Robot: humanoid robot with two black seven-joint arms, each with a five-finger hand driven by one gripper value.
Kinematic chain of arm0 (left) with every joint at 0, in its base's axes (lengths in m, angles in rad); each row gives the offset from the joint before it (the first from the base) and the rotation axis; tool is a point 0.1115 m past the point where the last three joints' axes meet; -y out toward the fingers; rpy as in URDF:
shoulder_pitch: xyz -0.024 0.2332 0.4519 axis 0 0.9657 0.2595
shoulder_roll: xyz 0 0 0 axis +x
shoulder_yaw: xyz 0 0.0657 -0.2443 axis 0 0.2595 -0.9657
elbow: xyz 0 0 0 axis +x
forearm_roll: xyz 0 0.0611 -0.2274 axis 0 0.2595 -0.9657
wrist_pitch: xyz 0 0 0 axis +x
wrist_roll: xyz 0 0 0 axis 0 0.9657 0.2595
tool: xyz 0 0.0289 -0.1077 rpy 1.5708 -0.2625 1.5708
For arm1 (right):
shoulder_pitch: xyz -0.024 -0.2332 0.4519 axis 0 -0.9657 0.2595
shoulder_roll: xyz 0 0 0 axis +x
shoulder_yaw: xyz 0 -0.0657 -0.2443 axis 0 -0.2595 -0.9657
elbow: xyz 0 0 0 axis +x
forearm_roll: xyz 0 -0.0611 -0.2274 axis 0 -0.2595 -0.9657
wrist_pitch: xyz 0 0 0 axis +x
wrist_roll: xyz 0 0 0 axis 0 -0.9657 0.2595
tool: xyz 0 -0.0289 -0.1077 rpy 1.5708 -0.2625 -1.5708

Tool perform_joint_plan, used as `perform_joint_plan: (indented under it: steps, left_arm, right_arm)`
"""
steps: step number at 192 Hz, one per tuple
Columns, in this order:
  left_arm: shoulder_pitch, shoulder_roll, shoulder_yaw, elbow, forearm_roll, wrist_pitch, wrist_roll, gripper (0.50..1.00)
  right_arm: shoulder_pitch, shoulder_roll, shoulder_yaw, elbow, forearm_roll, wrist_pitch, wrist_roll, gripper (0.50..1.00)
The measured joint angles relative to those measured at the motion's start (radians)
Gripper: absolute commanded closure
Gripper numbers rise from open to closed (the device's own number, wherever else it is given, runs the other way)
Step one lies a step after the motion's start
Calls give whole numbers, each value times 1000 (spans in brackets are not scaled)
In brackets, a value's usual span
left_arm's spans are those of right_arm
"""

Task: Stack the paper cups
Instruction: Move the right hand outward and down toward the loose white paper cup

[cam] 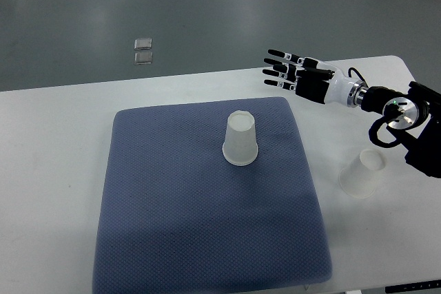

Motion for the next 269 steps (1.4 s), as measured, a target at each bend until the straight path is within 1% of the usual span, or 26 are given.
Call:
perform_joint_plan:
  steps: [56, 88, 115, 164, 203, 232, 246, 269]
  left_arm:
    - [0, 0, -2, 0, -1, 0, 0, 500]
    - [0, 0, 1, 9, -1, 0, 0, 500]
    - [-1, 0, 2, 13, -1, 0, 0, 500]
    - [-2, 0, 2, 11, -1, 0, 0, 500]
    - [-2, 0, 2, 12, -1, 0, 0, 500]
    - [-2, 0, 2, 11, -1, 0, 0, 500]
    - [-2, 0, 2, 11, -1, 0, 0, 500]
    - [-1, 0, 2, 12, -1, 0, 0, 500]
  right_arm:
    - [0, 2, 7, -1, 9, -2, 1, 579]
    - [0, 1, 9, -7, 18, -54, 5, 579]
    - [2, -10, 9, -8, 18, -69, 8, 579]
    - [11, -51, 10, -8, 17, -72, 66, 579]
    - [21, -96, 10, -8, 15, -60, 70, 579]
    - [42, -125, 0, -5, -17, -24, 70, 579]
    - [57, -142, -8, -4, -69, -7, 68, 579]
    - [69, -186, -3, -3, -208, 0, 68, 576]
